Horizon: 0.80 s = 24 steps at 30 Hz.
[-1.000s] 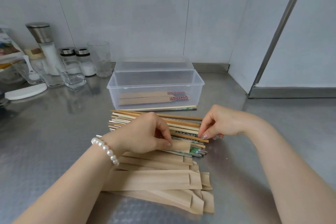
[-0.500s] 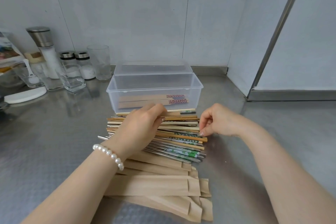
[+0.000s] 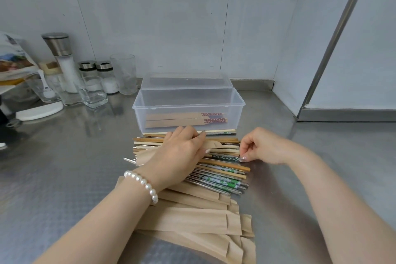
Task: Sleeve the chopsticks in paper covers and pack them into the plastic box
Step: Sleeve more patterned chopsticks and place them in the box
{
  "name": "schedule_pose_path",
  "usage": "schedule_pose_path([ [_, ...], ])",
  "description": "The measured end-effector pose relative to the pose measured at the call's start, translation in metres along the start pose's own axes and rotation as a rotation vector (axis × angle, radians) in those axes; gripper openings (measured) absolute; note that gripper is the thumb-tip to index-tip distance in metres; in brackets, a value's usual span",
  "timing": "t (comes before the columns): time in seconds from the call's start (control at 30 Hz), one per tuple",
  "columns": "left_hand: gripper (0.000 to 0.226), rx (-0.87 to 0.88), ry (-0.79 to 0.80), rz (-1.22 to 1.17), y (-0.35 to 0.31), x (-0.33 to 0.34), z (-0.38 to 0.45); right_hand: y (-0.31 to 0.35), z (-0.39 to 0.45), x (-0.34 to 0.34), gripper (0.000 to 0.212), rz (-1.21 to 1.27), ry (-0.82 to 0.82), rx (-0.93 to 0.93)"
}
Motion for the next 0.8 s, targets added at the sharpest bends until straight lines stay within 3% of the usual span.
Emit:
schedule_pose_path([
  [0.23,0.049,0.016,0.077,0.048,-0.004,0.002,-0.001,-0.001,0.001,0.003,0.019,-0.012,0.025,-0.002],
  [0.47,0.042,0.023,-0.101,-0.115,-0.004,-0.001,-0.003,0.001,-0.002,-0.003,0.018,-0.042,-0.002,-0.028],
  [0.63,0.033,0.006,-0.116,-0.196,0.0,-0.003,-0.002,0.004,-0.01,-0.015,0.016,0.29,-0.063,-0.092],
  [0.8,0.032,0.025,-0.134,-0.246,0.0,-0.004,-0.002,0.011,-0.008,-0.014,0.031,0.821,-0.119,-0.166],
])
Point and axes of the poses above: each hand's wrist, its own z-axis towards the middle knuckle, its own x-axis out of the palm, y = z × x, the point moved 2 cm from there along z, towards the middle knuckle, and after that the axes turned 11 degrees about z, right-handed, at the moved point
